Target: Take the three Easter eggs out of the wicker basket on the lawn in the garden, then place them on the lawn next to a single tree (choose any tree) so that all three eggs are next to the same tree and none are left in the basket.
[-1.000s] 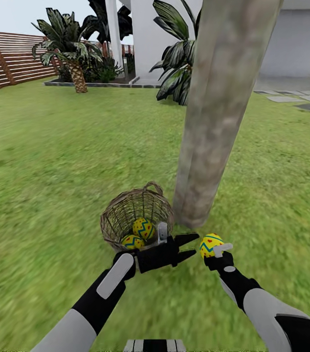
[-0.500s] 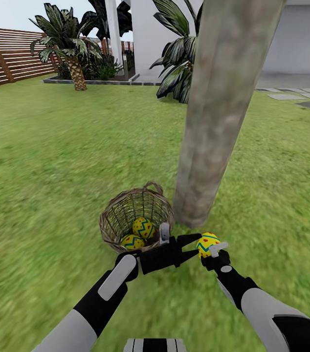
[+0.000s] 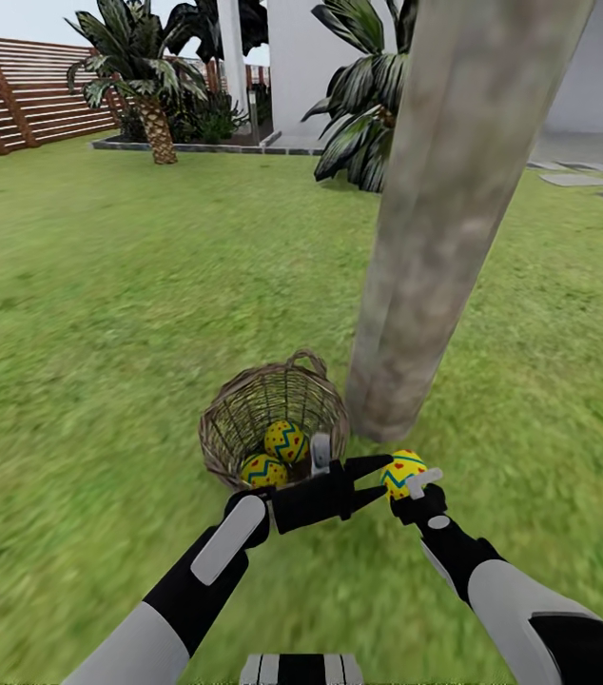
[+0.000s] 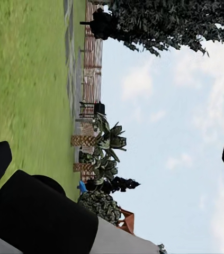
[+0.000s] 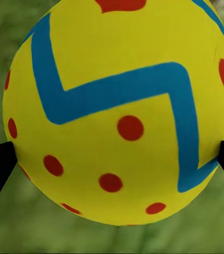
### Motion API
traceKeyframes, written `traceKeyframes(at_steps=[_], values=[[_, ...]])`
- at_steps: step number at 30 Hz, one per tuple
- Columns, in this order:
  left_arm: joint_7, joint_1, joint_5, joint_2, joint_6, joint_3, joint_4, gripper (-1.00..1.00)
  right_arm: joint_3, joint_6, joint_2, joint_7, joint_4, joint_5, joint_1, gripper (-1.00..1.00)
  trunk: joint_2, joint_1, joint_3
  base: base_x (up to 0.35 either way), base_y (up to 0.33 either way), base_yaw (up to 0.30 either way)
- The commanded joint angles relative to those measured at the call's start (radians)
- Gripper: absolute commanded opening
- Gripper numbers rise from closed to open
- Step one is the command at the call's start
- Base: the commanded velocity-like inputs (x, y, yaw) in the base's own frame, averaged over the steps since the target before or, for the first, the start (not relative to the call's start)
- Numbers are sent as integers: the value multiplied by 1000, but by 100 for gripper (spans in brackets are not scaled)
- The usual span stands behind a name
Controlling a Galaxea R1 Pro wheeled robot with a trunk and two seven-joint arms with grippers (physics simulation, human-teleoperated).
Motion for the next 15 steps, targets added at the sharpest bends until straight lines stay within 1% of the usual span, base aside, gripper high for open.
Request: traceKeyframes(at_steps=[1, 5, 15], values=[[-1, 0, 3, 0, 4, 0, 1, 100, -2, -2, -1, -4, 1, 5, -1, -100, -1, 0, -5, 0, 0, 0], [-1, -1, 3, 0, 4, 0, 1, 100, -6, -1, -2, -12, 0, -3, -1, -100, -1, 2, -20, 0, 0, 0], [-1, -1, 3, 0, 4, 0, 1, 100, -3, -22, -2, -18, 0, -2, -1, -100, -4, 6, -59, 0, 0, 0]])
